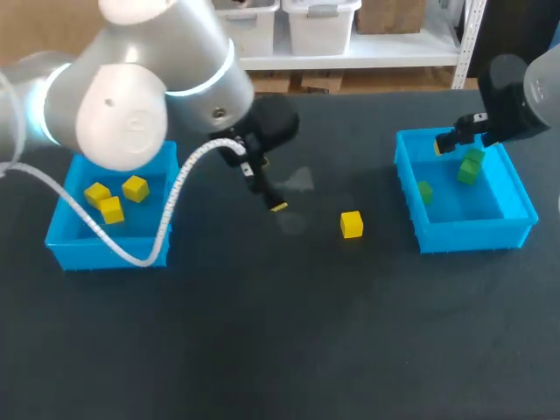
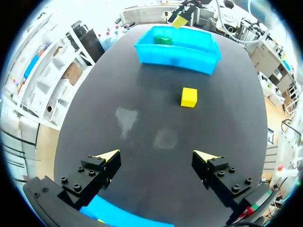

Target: Put the green cubes in the right bin and the yellow cubes in the left bin.

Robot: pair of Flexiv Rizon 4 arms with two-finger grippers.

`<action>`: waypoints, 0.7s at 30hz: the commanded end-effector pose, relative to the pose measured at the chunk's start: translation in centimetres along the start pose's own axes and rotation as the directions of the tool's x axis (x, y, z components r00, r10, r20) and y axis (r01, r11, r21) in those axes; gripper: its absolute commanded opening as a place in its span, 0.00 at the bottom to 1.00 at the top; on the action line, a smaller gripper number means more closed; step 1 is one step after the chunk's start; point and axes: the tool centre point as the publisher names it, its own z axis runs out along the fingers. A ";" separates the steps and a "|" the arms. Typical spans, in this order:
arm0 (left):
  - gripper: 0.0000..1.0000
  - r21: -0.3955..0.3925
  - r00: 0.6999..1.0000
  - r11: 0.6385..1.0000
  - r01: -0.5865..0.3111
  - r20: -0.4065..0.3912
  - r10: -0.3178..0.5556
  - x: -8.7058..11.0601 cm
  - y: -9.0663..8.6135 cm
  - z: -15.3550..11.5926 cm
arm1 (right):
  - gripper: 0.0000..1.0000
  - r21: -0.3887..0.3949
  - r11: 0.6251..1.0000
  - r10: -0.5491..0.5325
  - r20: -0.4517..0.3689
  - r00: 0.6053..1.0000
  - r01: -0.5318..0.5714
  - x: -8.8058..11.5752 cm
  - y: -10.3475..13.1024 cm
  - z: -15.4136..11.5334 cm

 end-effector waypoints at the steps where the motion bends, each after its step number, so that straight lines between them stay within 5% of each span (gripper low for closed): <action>1: 1.00 0.004 0.999 1.000 -0.012 -0.032 0.012 -2.3 -0.4 1.3 | 1.00 0.004 1.000 0.001 0.003 1.000 -0.001 0.1 0.1 -0.1; 21: 1.00 0.052 0.990 0.992 -0.115 -0.070 0.118 -8.4 -5.6 5.5 | 1.00 0.004 1.000 0.001 0.003 1.000 -0.001 0.1 0.1 -0.1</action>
